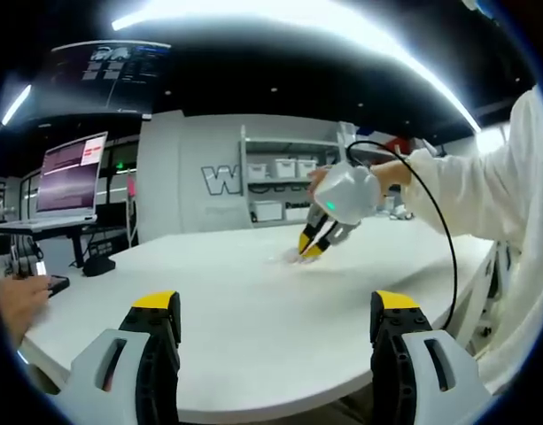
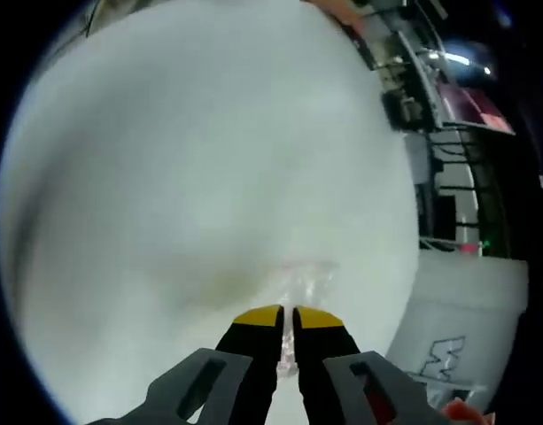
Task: Open the resealable bag by pulling the two sides of the seal apart until the entire bag opening is separated and visibly accessible.
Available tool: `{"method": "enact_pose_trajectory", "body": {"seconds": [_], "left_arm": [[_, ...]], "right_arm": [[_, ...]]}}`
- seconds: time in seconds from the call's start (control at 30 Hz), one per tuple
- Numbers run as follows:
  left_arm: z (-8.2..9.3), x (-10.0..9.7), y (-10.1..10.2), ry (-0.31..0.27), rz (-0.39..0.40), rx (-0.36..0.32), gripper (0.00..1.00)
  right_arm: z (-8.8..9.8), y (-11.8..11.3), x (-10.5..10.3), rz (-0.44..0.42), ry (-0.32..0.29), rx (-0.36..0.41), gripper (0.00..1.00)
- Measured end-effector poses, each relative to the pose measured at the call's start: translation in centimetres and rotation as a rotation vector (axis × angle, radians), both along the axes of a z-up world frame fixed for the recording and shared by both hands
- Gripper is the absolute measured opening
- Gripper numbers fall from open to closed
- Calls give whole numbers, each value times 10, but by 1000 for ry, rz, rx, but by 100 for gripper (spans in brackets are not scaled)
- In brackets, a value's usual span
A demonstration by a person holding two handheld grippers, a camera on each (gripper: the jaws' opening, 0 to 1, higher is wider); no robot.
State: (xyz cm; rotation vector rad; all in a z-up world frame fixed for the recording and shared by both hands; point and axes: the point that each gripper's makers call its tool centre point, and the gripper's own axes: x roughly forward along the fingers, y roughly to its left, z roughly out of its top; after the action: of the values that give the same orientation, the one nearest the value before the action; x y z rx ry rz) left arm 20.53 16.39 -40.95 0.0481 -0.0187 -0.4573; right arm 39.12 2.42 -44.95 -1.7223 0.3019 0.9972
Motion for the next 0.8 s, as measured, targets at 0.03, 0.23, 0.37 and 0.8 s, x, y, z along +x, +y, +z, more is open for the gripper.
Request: {"method": "enact_pose_trajectory", "body": {"seconds": [0.03, 0.23, 0.37, 0.8], "left_arm": [[0, 0, 0, -1, 0, 0, 88], [0, -1, 0, -1, 1, -3, 88], [1, -1, 0, -3, 2, -6, 88], [3, 0, 2, -3, 4, -12, 88]], "right_arm": [[-1, -1, 0, 3, -2, -10, 2], [-2, -2, -2, 30, -13, -50, 4], [-4, -2, -3, 48, -18, -67, 6], [-8, -1, 2, 83, -55, -131, 12]]}}
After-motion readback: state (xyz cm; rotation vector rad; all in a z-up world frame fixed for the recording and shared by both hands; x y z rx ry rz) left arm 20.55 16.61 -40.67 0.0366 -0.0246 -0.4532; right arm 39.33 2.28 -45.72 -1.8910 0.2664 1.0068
